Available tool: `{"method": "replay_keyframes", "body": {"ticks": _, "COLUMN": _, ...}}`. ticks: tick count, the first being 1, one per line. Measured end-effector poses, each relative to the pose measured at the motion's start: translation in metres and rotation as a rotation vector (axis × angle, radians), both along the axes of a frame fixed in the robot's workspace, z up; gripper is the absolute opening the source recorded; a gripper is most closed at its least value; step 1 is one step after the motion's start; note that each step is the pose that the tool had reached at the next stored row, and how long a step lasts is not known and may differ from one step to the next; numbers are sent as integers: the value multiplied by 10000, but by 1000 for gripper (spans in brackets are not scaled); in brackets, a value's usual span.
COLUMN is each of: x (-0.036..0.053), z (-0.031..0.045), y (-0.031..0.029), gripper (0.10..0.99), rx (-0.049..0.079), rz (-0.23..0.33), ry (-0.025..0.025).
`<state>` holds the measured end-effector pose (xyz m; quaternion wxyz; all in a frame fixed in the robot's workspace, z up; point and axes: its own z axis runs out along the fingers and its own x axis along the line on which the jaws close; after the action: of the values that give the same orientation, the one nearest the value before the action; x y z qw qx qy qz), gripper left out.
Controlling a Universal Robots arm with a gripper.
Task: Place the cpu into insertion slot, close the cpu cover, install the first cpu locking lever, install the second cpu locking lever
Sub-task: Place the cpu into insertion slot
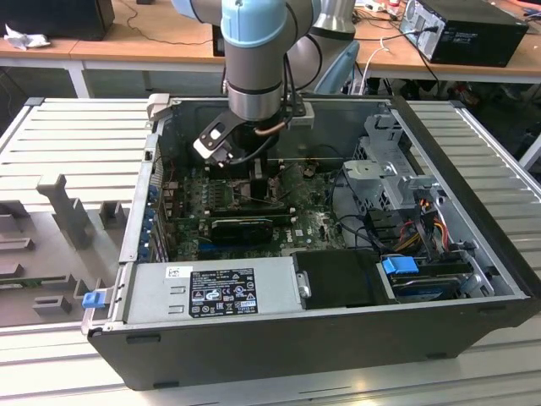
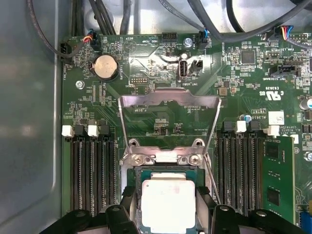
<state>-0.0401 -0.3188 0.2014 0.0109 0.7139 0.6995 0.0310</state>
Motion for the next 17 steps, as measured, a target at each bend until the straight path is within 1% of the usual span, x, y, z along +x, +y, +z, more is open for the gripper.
{"method": "replay_keyframes", "body": {"ticks": 3, "x": 2, "z": 0, "y": 3, "gripper": 604, "rx": -1, "rz": 8, "ry": 1}}
{"method": "replay_keyframes", "body": {"ticks": 5, "x": 3, "z": 5, "y": 4, "gripper": 604, "rx": -24, "rz": 9, "ry": 2}}
{"method": "replay_keyframes", "body": {"ticks": 6, "x": 3, "z": 15, "y": 4, "gripper": 604, "rx": -31, "rz": 9, "ry": 2}}
{"method": "replay_keyframes", "body": {"ticks": 9, "x": 3, "z": 79, "y": 4, "gripper": 604, "rx": -57, "rz": 8, "ry": 0}}
{"method": "replay_keyframes", "body": {"ticks": 11, "x": 3, "z": 107, "y": 4, "gripper": 588, "rx": -103, "rz": 7, "ry": -1}}
{"method": "replay_keyframes", "body": {"ticks": 13, "x": 3, "z": 111, "y": -8, "gripper": 459, "rx": -260, "rz": 10, "ry": 1}}
{"method": "replay_keyframes", "body": {"ticks": 15, "x": 3, "z": 110, "y": -19, "gripper": 337, "rx": -276, "rz": 7, "ry": -2}}
{"method": "replay_keyframes", "body": {"ticks": 16, "x": 3, "z": 112, "y": -19, "gripper": 216, "rx": -279, "rz": 6, "ry": 0}}
{"method": "replay_keyframes", "body": {"ticks": 17, "x": 2, "z": 113, "y": -20, "gripper": 216, "rx": -280, "rz": 6, "ry": -1}}
